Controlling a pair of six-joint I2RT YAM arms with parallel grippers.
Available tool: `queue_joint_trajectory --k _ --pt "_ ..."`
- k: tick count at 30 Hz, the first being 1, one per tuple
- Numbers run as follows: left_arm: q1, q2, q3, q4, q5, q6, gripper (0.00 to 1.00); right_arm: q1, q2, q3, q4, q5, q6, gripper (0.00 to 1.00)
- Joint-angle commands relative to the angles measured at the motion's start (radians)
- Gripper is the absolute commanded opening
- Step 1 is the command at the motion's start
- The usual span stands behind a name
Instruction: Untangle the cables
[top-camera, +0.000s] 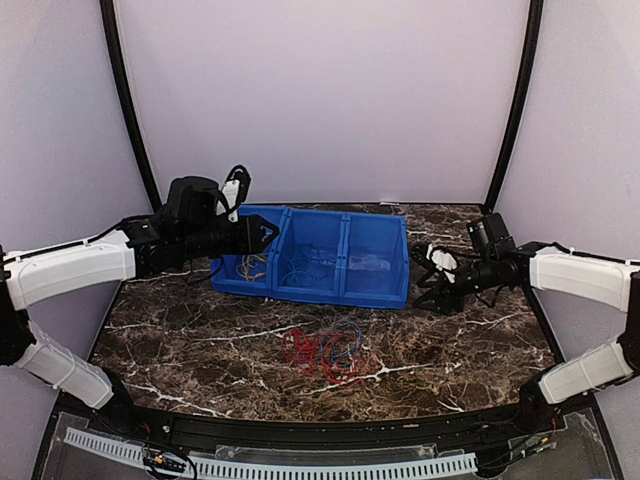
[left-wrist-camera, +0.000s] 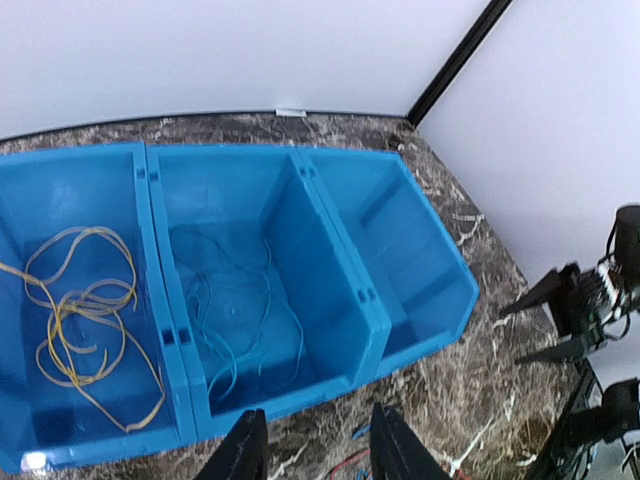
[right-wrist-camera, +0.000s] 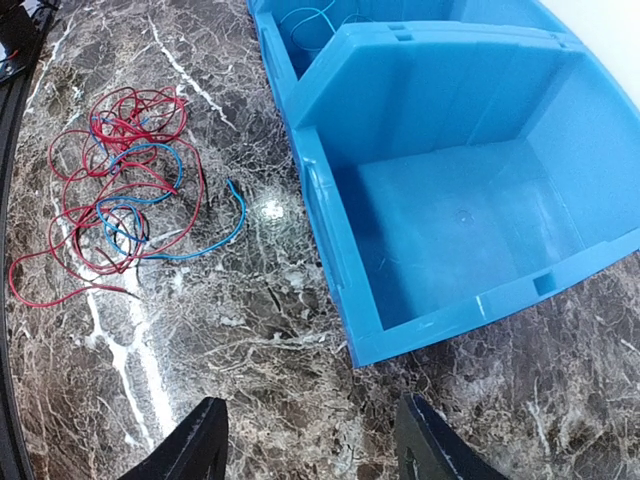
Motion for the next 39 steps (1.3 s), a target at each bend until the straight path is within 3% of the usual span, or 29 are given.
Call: queue_joint_trajectory --k 1,6,12,17,19,23,30,39 --pt "-0.027 -0.071 -0.167 0.004 0.123 0.041 0.37 -0.004 -0.057 0.045 -0.034 -0.025 -0.013 0.59" --pt "-0.101 -0.144 -0.301 0.054 0.185 0.035 0.37 0.042 -0.076 0.101 -0.136 -0.033 -0.053 0.50" --pt "-0.175 -0.136 -0.407 0.165 0.147 -0.015 0.37 0.289 -0.011 0.160 -0.239 0.112 -0.131 0.31" --pt "-0.177 -0.088 -0.525 0.331 0.087 -0.095 0.37 0.425 0.152 0.226 -0.246 0.167 -0.156 0.25" --pt "-0.177 -0.078 -0.580 0.441 0.085 -0.130 0.37 0.472 0.213 0.254 -0.243 0.217 -0.173 0.26" --pt "-0.177 -0.071 -0.662 0.637 0.095 -0.188 0.37 0.553 0.284 0.269 -0.188 0.309 -0.200 0.40" --pt "-0.180 -0.028 -0.798 0.965 0.023 -0.230 0.36 0.609 0.397 0.346 -0.184 0.334 -0.198 0.42" --pt "-0.198 0.013 -0.796 1.014 0.012 -0.233 0.35 0.633 0.476 0.391 -0.190 0.334 -0.193 0.37"
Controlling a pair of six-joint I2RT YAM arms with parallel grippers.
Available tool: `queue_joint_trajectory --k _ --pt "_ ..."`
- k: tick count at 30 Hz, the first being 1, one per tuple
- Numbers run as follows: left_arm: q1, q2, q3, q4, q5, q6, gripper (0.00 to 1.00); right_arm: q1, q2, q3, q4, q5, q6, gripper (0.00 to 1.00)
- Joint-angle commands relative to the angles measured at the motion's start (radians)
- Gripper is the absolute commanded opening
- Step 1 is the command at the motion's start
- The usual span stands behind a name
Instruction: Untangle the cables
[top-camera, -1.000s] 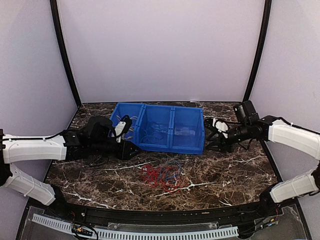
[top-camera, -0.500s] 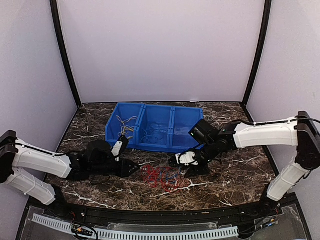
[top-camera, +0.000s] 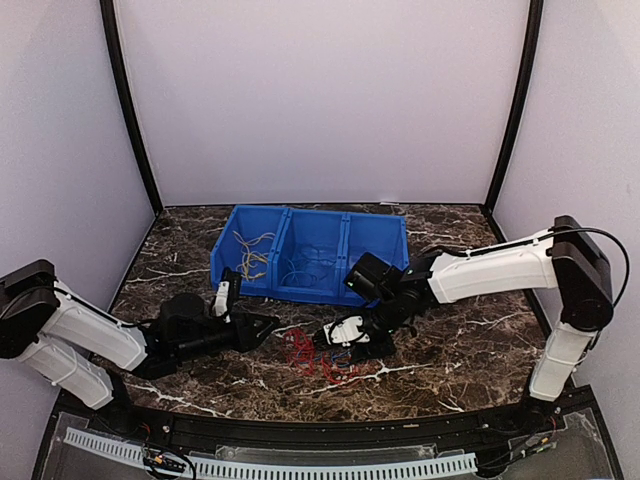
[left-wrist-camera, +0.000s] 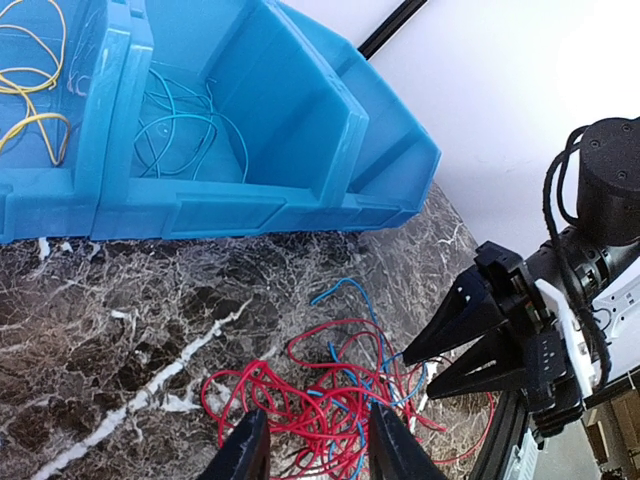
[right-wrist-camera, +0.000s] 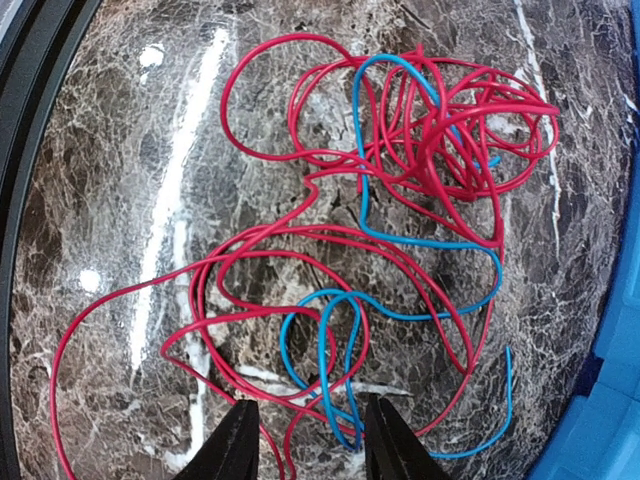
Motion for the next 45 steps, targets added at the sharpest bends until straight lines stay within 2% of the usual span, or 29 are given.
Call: queue_joint_trajectory --k 1,2,6,10,13,17,21,24,29,34,38,44,45 --pt "-0.014 -0.016 0.008 0.041 -0.016 0.004 0.35 0.016 0.022 0.037 0.001 0.007 -0.002 0.36" --pt "-0.017 -0.028 0.016 0.026 -0.041 0.010 0.35 0.015 0.025 0.039 -0.003 0.006 -0.003 0.34" --pt "-0.027 -0.066 0.031 -0.072 -0.068 0.026 0.35 0.016 0.025 0.050 -0.010 -0.007 0.001 0.13" --pt "-0.057 -0.112 0.043 -0.149 -0.113 0.052 0.34 0.016 -0.005 0.083 -0.036 -0.046 0.024 0.00" --pt "-0.137 -0.151 0.051 -0.144 -0.163 0.181 0.34 0.016 -0.045 0.124 -0.082 -0.076 0.045 0.00" --pt "-0.238 -0.202 0.064 -0.080 -0.227 0.355 0.40 0.005 -0.103 0.177 -0.151 -0.124 0.072 0.00" --pt "-0.300 -0.211 0.102 -0.088 -0.270 0.448 0.43 -0.023 -0.132 0.236 -0.195 -0.216 0.112 0.00" --pt "-0.337 -0.196 0.087 0.012 -0.283 0.493 0.45 -0.043 -0.147 0.286 -0.227 -0.305 0.134 0.00" --pt "-0.390 -0.090 0.126 0.131 -0.247 0.578 0.50 -0.045 -0.178 0.312 -0.216 -0.378 0.184 0.00" --pt "-0.406 0.064 0.221 0.250 -0.234 0.633 0.50 -0.055 -0.181 0.336 -0.225 -0.418 0.203 0.00" --pt "-0.406 0.202 0.278 0.306 -0.354 0.642 0.43 -0.084 -0.213 0.356 -0.249 -0.477 0.194 0.00" --pt "-0.406 0.366 0.282 0.468 -0.392 0.646 0.10 -0.179 -0.288 0.373 -0.272 -0.629 0.195 0.00" --pt "-0.406 0.377 0.284 0.484 -0.391 0.643 0.08 -0.193 -0.299 0.375 -0.274 -0.645 0.197 0.00"
